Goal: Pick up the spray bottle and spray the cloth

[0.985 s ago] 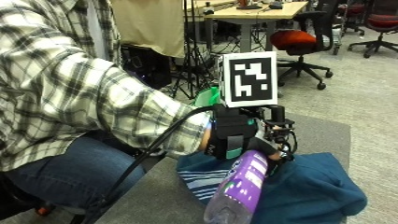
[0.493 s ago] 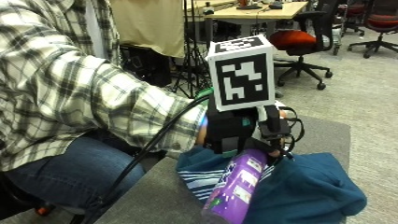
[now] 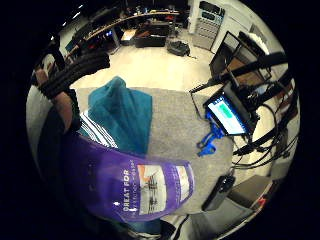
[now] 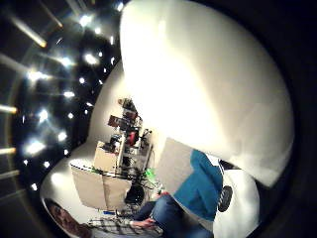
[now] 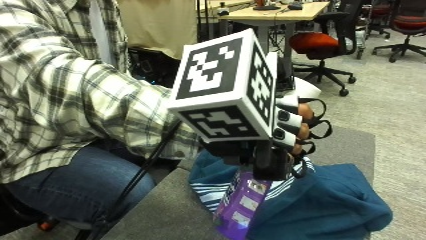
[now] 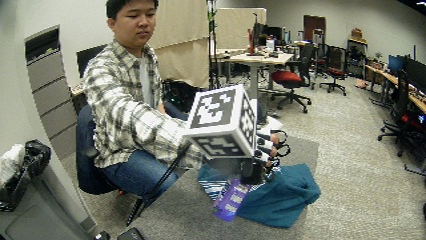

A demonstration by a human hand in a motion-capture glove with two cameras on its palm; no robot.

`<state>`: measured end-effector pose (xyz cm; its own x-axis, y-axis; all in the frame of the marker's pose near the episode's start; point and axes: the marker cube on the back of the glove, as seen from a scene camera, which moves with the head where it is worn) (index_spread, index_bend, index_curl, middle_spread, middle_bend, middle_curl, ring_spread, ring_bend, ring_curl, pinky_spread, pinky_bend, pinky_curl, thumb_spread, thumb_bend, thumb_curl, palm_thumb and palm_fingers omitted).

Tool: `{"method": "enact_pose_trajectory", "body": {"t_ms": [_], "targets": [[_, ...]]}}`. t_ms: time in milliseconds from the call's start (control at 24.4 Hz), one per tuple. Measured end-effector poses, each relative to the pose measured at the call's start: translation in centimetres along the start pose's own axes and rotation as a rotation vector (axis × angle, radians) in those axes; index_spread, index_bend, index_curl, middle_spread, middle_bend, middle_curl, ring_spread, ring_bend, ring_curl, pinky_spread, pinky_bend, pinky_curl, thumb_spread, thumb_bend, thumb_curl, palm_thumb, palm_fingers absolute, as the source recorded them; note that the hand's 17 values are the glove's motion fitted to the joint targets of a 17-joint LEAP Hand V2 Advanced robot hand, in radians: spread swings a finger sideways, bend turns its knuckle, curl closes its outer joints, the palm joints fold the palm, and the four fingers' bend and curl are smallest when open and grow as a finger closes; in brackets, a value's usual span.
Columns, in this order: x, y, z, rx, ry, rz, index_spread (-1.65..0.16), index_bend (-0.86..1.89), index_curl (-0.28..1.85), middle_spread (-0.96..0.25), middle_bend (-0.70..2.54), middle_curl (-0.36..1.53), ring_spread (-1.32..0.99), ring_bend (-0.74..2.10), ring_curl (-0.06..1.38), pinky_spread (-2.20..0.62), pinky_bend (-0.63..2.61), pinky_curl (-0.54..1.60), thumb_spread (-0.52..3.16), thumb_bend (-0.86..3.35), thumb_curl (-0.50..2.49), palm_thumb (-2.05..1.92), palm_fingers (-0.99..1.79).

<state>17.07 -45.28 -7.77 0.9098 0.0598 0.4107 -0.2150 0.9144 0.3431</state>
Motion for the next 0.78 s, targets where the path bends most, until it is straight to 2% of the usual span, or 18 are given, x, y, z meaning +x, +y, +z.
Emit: {"method": "enact_pose_trajectory", "body": {"t_ms": [164, 328, 575, 780], "targets": [[0.4, 0.3, -1.3, 0.096, -0.164, 0.051, -0.3, 0.14, 0.49, -0.18, 0.43, 0.58, -0.22, 0.55, 0.49, -0.16, 0.53, 0.42, 0.26, -0.03, 0.76, 1.15, 1.17], [-0.6, 0.8, -2.2, 0.15, -0.304, 0.033, -0.3, 0.14, 0.49, -0.18, 0.43, 0.58, -0.21, 0.55, 0.49, -0.15, 0.53, 0.42, 0.26, -0.03, 0.76, 1.15, 1.16], [-5.0, 2.8, -2.1, 0.146, -0.468, -0.105, -0.3, 0.14, 0.49, -0.18, 0.42, 0.58, -0.21, 0.55, 0.49, -0.15, 0.53, 0.42, 0.27, -0.03, 0.76, 1.15, 1.16], [-10.8, 6.4, 0.3, 0.064, -0.614, -0.258, -0.3, 0.14, 0.49, -0.18, 0.42, 0.58, -0.2, 0.54, 0.49, -0.15, 0.54, 0.42, 0.27, -0.03, 0.76, 1.15, 1.15]]}}
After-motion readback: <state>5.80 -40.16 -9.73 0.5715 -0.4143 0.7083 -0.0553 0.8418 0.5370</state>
